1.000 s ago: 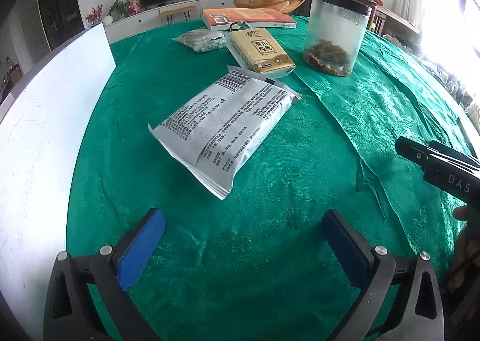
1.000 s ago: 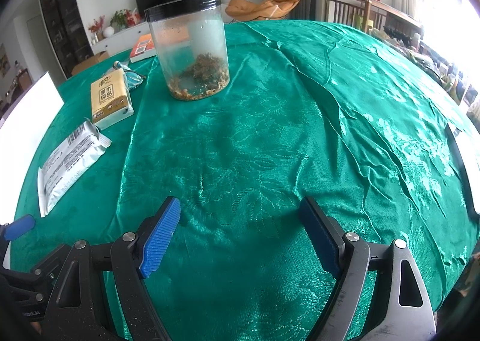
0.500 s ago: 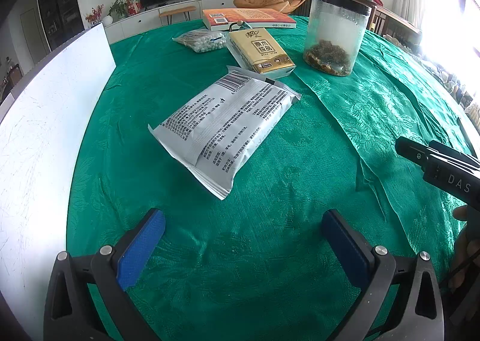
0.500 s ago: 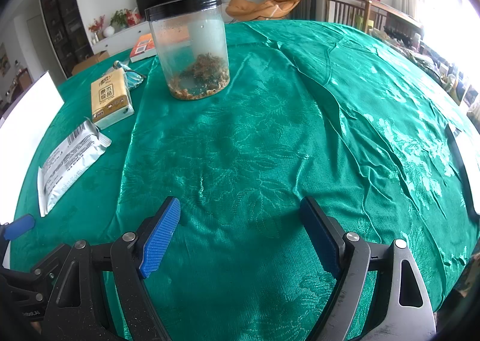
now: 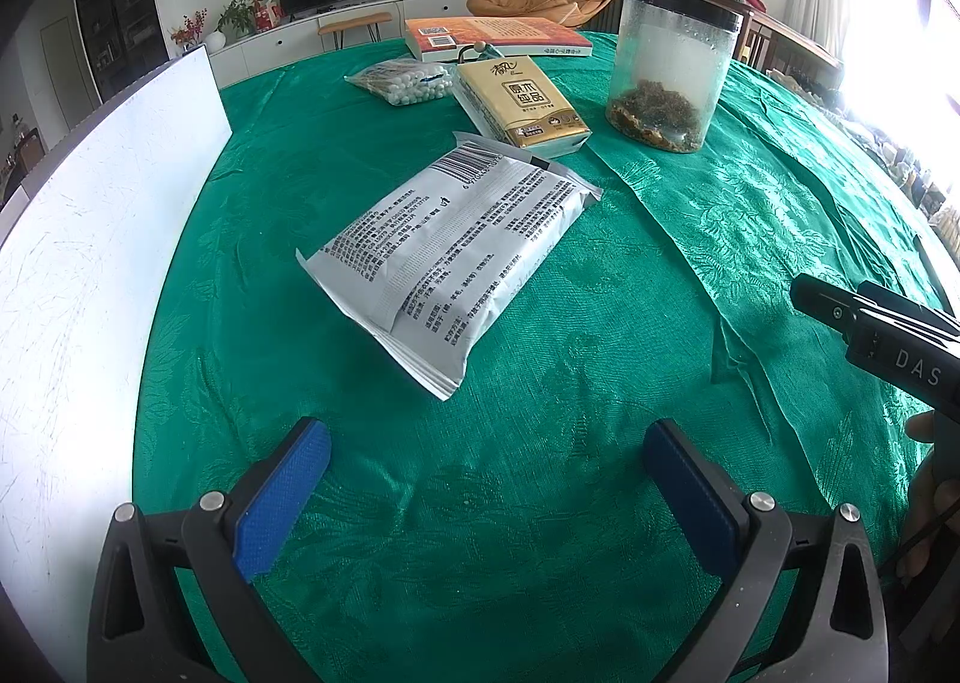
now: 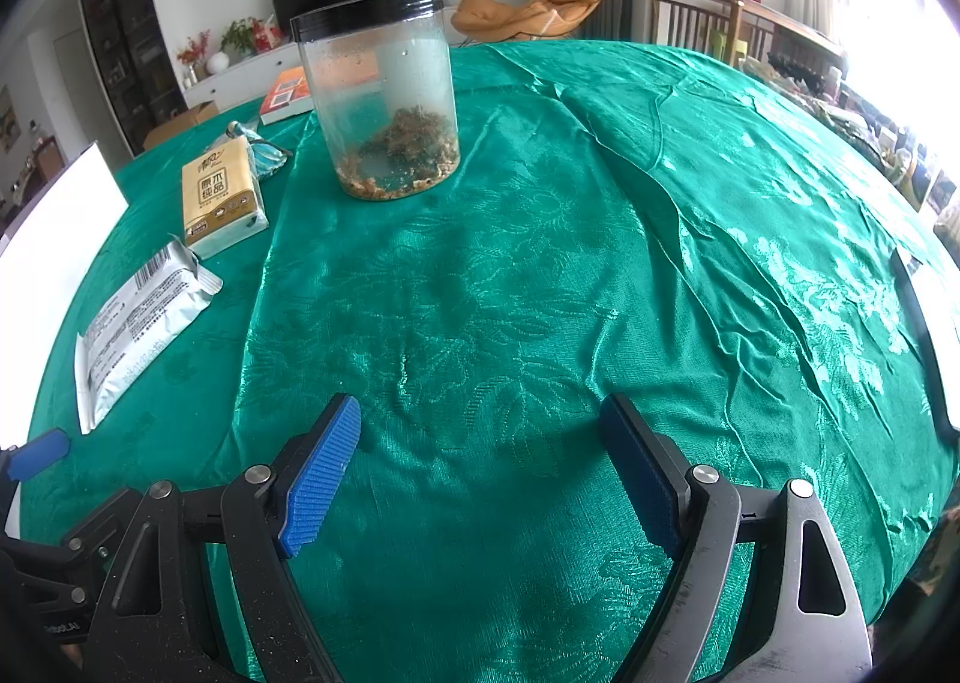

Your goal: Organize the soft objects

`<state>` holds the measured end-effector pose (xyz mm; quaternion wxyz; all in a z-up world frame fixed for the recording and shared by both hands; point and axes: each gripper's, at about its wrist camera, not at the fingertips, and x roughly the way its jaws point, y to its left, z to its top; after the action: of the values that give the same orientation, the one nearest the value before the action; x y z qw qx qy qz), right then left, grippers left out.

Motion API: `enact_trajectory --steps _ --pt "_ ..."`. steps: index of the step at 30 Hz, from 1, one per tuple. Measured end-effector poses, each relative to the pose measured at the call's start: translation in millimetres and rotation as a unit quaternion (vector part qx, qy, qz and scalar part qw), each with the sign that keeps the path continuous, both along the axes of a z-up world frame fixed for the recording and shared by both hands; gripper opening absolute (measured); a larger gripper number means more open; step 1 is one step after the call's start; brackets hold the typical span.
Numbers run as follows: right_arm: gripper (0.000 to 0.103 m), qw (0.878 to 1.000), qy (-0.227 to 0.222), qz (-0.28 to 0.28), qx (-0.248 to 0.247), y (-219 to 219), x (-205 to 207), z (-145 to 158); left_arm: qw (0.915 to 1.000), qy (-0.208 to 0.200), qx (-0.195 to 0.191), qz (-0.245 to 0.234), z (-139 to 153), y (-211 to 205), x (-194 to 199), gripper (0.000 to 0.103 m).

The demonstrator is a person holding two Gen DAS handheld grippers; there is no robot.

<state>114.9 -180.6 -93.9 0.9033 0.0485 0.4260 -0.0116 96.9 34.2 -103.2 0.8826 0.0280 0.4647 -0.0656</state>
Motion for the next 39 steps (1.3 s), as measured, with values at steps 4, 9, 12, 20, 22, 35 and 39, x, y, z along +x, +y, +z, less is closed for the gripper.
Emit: enact_trajectory --steps 4,9,12,20,22,35,39 --pt "0.085 1.000 0.000 0.000 0.000 0.0 0.0 0.0 1.0000 0.000 0.000 0.000 -0.1 -0.1 0.0 0.103" --pt "0.085 1.000 0.000 0.000 0.000 0.0 0.0 0.1 1.0000 0.000 0.000 0.000 -0.2 -0.2 0.1 0.103" --pt "0.085 1.000 0.000 0.000 0.000 0.0 0.0 0.1 1.0000 0.000 0.000 0.000 -0.3 -0.2 0.0 0.103" --pt "0.085 1.000 0.000 0.000 0.000 0.1 0.0 0.1 1.0000 0.000 0.000 0.000 -0.5 0.0 -0.2 0.103" --pt "0.085 1.000 0.000 0.000 0.000 0.1 0.0 0.1 1.0000 0.000 0.000 0.000 -0.7 -0.1 -0.2 0.103" --pt "0.085 1.000 0.001 0.000 -0.001 0.1 0.2 0.1 0.9982 0.010 0.032 -0.050 58.5 -18.3 33.4 0.102" --pt "0.085 1.000 0.000 0.001 -0.001 0.2 0.1 0.2 0.9940 0.059 0.059 -0.071 39.1 -28.6 73.3 0.102"
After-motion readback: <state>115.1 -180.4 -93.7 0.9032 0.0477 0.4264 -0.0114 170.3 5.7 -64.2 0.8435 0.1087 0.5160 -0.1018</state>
